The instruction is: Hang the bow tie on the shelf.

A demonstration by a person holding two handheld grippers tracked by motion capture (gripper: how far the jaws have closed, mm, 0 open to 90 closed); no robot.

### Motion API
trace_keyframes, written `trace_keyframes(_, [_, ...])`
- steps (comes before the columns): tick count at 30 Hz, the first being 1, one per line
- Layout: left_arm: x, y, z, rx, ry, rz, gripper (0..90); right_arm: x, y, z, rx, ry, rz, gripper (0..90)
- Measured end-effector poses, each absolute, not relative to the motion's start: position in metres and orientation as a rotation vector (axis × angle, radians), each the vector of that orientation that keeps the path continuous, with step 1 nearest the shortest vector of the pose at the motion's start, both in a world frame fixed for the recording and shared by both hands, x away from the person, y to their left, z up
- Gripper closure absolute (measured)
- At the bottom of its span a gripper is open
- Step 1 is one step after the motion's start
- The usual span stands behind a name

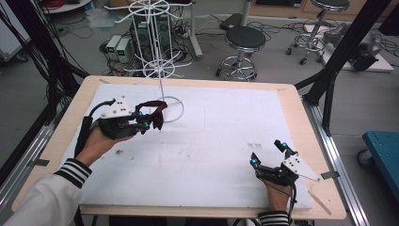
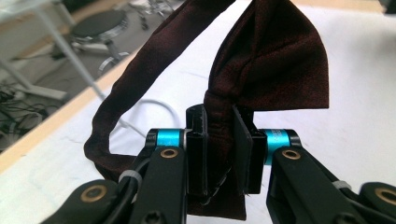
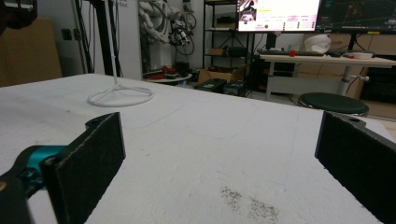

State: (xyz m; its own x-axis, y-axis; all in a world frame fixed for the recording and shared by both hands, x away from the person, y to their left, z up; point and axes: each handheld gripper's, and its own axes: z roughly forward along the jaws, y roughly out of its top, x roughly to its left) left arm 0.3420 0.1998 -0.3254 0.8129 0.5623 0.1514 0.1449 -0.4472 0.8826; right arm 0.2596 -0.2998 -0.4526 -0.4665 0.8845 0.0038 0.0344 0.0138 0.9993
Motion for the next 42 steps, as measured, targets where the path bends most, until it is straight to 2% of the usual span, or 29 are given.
trace_keyframes(12, [0.34, 0.22, -0.306, 1.87, 0.575, 0.598, 76.5, 0.259, -0.3, -0.453, 0.964, 1.59, 1.533, 0.9])
trace_keyframes(28, [0.346, 0.233, -0.289, 1.777, 0.632, 0.663, 76.5, 0.259, -0.3, -0.453, 0.964, 1.589, 1.534, 0.9])
trace_keyframes(42, [0.364, 0.232, -0.294, 1.781, 0.689, 0.677, 76.5, 0.259, -0.3, -0.453, 0.965, 1.591, 1.533, 0.9])
